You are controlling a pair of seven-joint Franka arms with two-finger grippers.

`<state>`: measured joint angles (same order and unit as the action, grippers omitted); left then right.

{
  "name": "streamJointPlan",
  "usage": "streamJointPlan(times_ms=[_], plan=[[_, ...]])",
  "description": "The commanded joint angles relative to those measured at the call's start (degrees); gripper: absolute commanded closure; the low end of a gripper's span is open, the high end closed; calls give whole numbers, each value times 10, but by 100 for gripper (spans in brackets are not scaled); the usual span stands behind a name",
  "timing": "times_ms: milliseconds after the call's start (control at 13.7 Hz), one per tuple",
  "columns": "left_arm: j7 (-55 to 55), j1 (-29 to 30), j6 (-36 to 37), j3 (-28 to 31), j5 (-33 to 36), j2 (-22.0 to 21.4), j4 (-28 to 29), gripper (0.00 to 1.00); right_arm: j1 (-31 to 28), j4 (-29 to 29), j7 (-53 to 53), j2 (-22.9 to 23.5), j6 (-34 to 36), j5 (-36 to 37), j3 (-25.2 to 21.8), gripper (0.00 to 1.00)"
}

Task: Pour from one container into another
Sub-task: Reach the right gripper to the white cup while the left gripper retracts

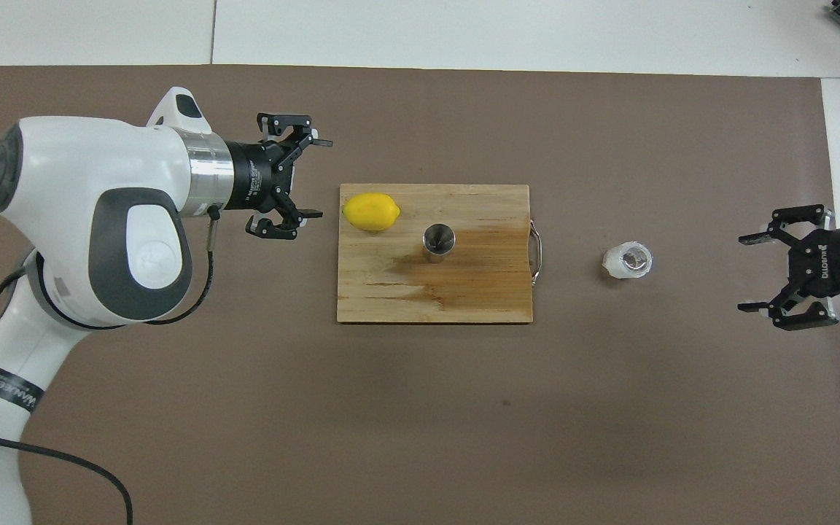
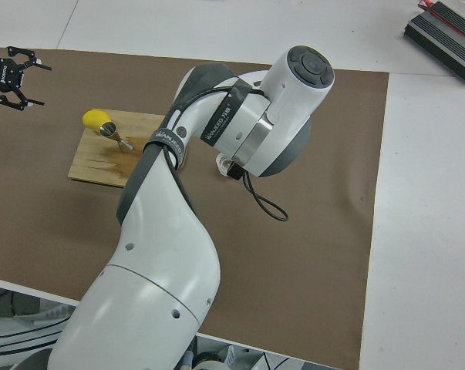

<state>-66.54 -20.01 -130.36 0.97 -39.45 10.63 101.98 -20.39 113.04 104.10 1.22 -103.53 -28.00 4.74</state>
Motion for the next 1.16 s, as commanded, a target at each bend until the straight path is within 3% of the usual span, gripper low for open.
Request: streamJointPlan(times_ms=[0,146,364,582,801,1092], plan=[[16,73,114,-4,20,2,-57,0,-8,3,65,50,-28,-51,4,0],[17,109,156,-4,21,-1,-78,0,-15,28,82,79,-46,-130,4,0],[42,126,189,-4,75,-12,-88,0,-14,38,132,103,-62,-150,4,0],[158,118,200,-4,135,-25,-92,0,-20,39,217,163,-53,-207,4,0],[254,112,209,-10,278,-46,-87,0,-12,39,247,180,-69,-231,4,0],[460,112,291,-8,357,-77,-86,0,-5,39,289,199,-112,-263,7,0]])
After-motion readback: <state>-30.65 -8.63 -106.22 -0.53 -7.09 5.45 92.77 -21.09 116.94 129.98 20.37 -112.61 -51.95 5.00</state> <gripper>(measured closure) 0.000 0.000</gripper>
